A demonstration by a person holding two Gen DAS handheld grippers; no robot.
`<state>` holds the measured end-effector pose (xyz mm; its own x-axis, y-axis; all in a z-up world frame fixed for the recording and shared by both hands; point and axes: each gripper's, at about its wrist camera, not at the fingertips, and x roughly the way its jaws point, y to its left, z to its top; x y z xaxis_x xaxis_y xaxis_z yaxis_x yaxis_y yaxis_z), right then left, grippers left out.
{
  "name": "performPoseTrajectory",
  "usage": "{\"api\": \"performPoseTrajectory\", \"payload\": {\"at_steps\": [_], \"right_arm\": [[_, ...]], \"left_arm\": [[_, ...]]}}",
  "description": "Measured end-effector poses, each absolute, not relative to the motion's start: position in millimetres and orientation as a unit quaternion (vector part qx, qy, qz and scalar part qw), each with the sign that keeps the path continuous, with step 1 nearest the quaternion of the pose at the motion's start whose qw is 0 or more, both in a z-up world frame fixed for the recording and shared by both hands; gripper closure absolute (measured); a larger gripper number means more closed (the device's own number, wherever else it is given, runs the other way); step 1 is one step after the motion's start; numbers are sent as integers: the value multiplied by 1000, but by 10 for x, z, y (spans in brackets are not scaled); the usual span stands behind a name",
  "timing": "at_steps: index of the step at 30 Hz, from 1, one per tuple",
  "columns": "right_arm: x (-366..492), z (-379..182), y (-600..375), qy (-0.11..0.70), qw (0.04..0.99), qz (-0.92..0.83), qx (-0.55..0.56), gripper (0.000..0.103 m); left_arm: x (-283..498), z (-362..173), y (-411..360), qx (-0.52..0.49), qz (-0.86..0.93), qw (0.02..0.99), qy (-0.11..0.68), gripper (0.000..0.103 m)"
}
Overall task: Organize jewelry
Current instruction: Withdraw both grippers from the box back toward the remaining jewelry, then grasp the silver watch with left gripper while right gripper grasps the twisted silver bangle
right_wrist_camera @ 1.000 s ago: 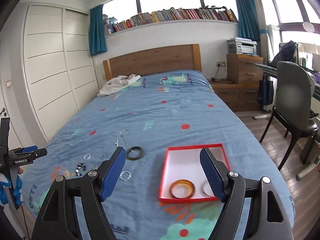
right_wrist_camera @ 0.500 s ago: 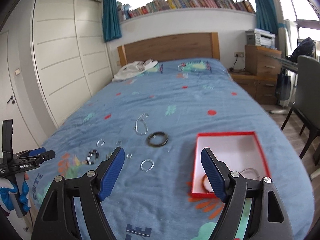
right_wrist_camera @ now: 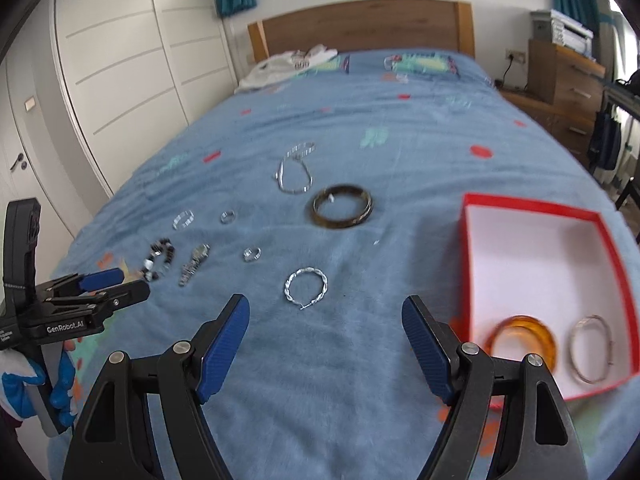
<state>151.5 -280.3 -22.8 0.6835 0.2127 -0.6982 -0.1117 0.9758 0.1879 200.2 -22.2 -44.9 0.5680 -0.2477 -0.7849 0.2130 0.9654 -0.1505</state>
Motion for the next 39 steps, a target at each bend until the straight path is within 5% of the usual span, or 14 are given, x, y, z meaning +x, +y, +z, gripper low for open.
{"api": "performPoseTrajectory", "payload": {"at_steps": [12, 16, 24, 29, 39], "right_arm": [[2118, -699, -2551, 422, 895, 140, 39, 25], [2247, -786, -2534, 432, 890, 141, 31, 27], [2305, -892, -2506, 450, 881, 146, 24, 63], [2233, -888, -2497, 453, 879, 148, 26, 63], [1923, -793, -2493, 449, 878, 161, 42, 64]], "left_arm": [[2492, -826, -320, -27, -131, 873, 469, 28], [2537, -900, -370, -10, -126, 872, 474, 38], [2516, -926, -394, 3, -126, 873, 472, 64], [2480, -919, -440, 1, -145, 865, 480, 93], [2234, -783, -474, -15, -155, 863, 480, 95]]}}
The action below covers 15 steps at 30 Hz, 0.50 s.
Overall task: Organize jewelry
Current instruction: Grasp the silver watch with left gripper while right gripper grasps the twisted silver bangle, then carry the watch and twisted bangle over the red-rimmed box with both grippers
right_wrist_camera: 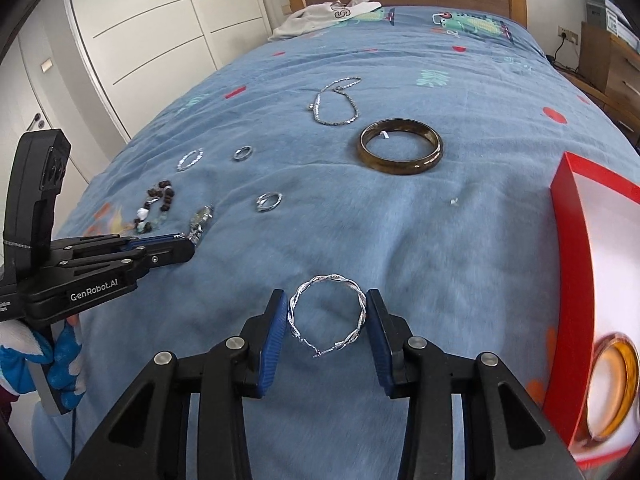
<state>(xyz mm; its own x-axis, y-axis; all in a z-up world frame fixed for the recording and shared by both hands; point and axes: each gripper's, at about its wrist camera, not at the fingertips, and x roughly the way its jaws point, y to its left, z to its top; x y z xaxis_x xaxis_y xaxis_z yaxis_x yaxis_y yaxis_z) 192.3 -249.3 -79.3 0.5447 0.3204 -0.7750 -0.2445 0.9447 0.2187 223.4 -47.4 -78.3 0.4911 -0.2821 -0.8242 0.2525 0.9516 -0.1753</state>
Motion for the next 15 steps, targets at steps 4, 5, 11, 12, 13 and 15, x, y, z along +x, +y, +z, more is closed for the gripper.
{"api": "performPoseTrajectory", "payload": {"at_steps": [4, 5, 11, 12, 13, 15], "right_arm": [[1781, -716, -2497, 445, 879, 163, 48, 64], [1736, -677, -2498, 442, 881, 163, 50, 64], [1500, -421, -2541, 421, 891, 162, 52, 64], [1456, -381, -2558, 418, 893, 161, 52, 64], [1407, -324, -2569, 413, 895, 160, 52, 64], [1335, -230, -2592, 405, 899, 158, 52, 64]], "left_arm": [[2082, -685, -486, -22, -158, 866, 474, 95], [2044, -649, -493, -22, -159, 867, 472, 95], [1823, -404, -540, -20, -165, 874, 456, 95], [1779, -342, -552, -19, -167, 876, 451, 95], [1744, -286, -564, -18, -170, 878, 448, 95], [1668, -175, -591, -14, -174, 882, 439, 95]]}}
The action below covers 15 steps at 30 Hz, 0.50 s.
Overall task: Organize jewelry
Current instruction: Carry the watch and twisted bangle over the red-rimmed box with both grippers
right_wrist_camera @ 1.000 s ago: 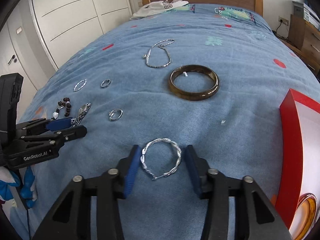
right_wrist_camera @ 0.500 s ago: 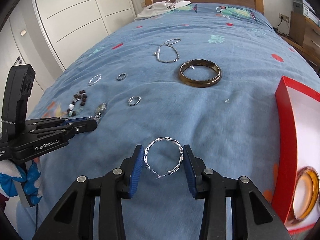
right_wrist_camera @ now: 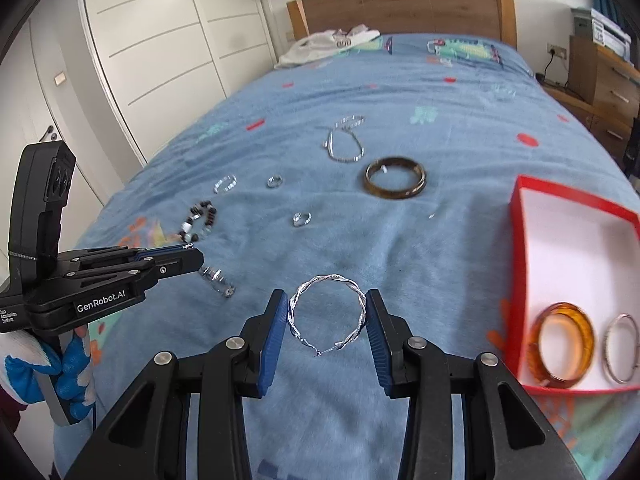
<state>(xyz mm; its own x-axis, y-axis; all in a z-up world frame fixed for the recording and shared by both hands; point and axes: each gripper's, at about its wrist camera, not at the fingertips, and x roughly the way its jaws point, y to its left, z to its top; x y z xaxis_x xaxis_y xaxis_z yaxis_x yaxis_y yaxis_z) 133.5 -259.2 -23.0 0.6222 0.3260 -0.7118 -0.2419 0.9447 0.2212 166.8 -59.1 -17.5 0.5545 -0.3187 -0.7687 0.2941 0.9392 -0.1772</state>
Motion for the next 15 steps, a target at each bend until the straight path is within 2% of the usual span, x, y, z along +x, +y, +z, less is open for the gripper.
{"api": "performPoseTrajectory", "payload": {"at_steps": [15], "right_arm": [[712, 602, -3180, 331, 935, 114, 53, 64]], "left_arm": [[1186, 853, -1313, 4, -242, 903, 356, 95]]}}
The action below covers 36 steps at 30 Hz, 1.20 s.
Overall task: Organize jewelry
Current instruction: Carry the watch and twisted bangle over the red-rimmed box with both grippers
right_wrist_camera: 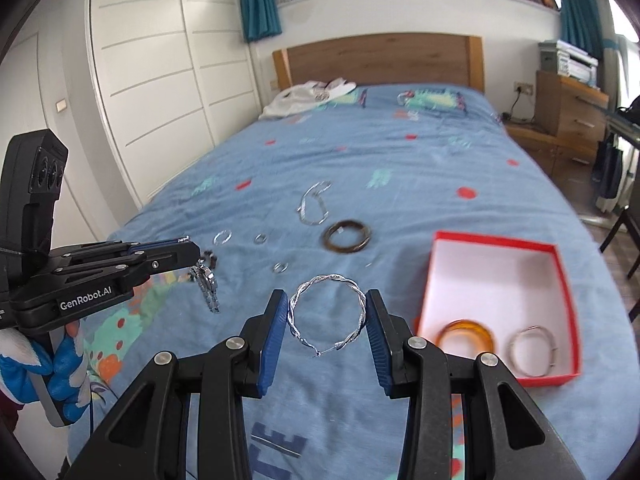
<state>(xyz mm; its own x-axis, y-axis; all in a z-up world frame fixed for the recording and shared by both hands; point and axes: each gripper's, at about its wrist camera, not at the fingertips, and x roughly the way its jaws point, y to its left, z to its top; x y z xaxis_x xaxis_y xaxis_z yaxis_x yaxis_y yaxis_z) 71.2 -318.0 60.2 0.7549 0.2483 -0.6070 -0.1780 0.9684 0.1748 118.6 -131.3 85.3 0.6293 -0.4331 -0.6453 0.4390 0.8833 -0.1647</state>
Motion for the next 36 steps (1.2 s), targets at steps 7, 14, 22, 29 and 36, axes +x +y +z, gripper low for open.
{"api": "performPoseTrajectory", "payload": {"at_steps": [7, 14, 22, 29, 36], "right_arm": [[626, 896, -3640, 308, 946, 84, 52, 64], [694, 1057, -4098, 299, 951, 57, 53, 63], [919, 959, -4503, 311, 948, 43, 55, 63], [1307, 522, -4848, 343, 936, 37, 66, 63], [1681, 74, -5058, 379, 922, 36, 76, 63]], "left_arm": [[1186, 1214, -1855, 12, -277, 900, 336, 95], [1262, 1433, -2341, 9, -306, 895, 323, 95], [1509, 1221, -2875, 21, -325, 881, 343, 95], [1873, 721, -3263, 32, -322, 867, 380, 95], [2271, 213, -3533, 38, -313, 853, 415, 95]]}}
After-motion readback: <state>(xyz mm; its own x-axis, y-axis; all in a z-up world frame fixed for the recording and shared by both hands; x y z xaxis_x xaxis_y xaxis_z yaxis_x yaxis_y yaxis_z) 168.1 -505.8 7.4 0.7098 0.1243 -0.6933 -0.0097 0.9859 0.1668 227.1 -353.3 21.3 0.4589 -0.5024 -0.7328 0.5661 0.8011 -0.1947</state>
